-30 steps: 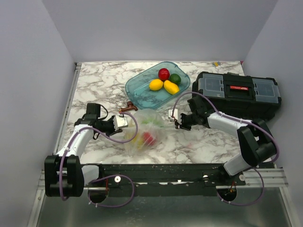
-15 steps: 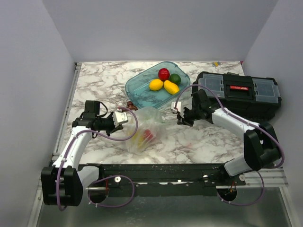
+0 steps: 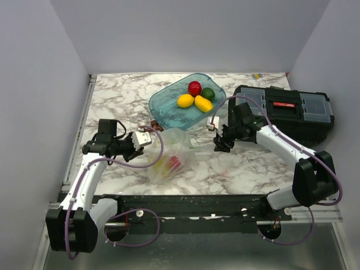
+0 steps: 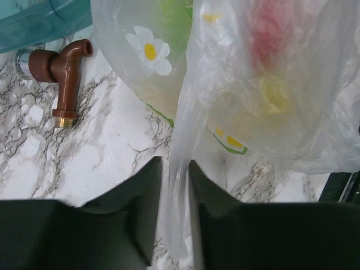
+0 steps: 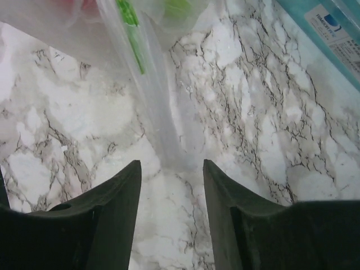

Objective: Place the fake fruits into the plastic bag and tie a complex knot

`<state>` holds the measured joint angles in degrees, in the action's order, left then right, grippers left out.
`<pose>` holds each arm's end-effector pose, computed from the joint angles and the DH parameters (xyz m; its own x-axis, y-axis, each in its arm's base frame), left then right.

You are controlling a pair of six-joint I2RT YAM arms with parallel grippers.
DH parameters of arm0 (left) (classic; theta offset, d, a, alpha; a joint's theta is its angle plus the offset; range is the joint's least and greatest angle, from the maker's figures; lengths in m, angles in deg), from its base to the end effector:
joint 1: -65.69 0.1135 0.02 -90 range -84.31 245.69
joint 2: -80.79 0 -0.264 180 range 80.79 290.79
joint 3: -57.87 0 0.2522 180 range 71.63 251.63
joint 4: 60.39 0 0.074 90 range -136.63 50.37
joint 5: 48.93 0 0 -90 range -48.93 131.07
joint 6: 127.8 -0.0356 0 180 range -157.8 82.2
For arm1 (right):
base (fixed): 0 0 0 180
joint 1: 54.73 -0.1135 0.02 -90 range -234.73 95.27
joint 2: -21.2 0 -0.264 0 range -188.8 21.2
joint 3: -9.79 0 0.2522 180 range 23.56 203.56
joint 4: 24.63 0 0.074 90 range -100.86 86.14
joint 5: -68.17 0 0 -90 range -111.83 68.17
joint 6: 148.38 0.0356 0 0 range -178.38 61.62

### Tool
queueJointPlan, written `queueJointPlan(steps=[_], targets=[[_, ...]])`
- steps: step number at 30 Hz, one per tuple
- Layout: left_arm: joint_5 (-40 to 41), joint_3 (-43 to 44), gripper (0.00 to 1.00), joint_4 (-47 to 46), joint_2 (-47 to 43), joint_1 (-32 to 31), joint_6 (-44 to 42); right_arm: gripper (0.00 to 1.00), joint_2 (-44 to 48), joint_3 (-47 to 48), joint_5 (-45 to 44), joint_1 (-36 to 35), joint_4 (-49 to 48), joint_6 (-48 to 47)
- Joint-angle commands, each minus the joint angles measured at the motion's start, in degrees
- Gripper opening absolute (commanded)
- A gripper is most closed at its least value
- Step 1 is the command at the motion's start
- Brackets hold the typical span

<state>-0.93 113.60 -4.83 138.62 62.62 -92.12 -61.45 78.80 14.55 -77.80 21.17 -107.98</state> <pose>0.1837 -0.0337 0.2429 -0.1694 0.6136 -0.7712 0.9170 0.3849 0.1048 0.2526 0.1305 0.2275 -0.0619 -0.6928 -0.7185 -0.9876 0.1465 -0.0562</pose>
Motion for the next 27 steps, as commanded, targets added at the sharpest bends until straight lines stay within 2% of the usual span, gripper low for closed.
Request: queueJointPlan(steps=[1, 4, 6, 7, 9, 14, 21, 27], targets=[[1.3, 4.28, 0.4, 3.87, -2.76, -2.13, 5.79, 0.59, 0.58, 2.94, 1.76, 0.75, 3.3, 3.78], [0.48, 5.7, 0.68, 4.65, -3.8, -2.64, 9.09, 0.72, 1.04, 5.0, 2.91, 0.75, 4.09, 5.55], [0.17, 7.0, 0.76, 5.34, -4.32, -2.73, 11.04, 0.78, 1.58, 7.15, 3.69, 0.75, 5.28, 7.0], [0.08, 7.85, 0.85, 5.45, -4.64, -2.75, 12.14, 0.8, 1.86, 8.53, 4.15, 0.75, 5.68, 8.29], [-0.05, 9.78, 0.97, 5.34, -5.21, -2.75, 15.97, 0.86, 2.36, 11.26, 5.12, 0.75, 5.94, 11.76], [-1.77, 17.51, 0.98, 5.35, -4.46, -2.66, 26.88, 1.0, 2.53, 17.46, 5.98, 0.75, 3.04, 23.83], [1.37, 36.13, 0.98, 12.16, 4.42, -1.22, 40.6, 1.0, -0.97, 27.17, 4.15, 2.88, -1.79, 42.28], [0.6, 43.43, 0.98, 9.42, 8.93, 7.4, 55.34, 1.0, -4.56, 29.99, 6.99, 10.67, -6.43, 55.83]])
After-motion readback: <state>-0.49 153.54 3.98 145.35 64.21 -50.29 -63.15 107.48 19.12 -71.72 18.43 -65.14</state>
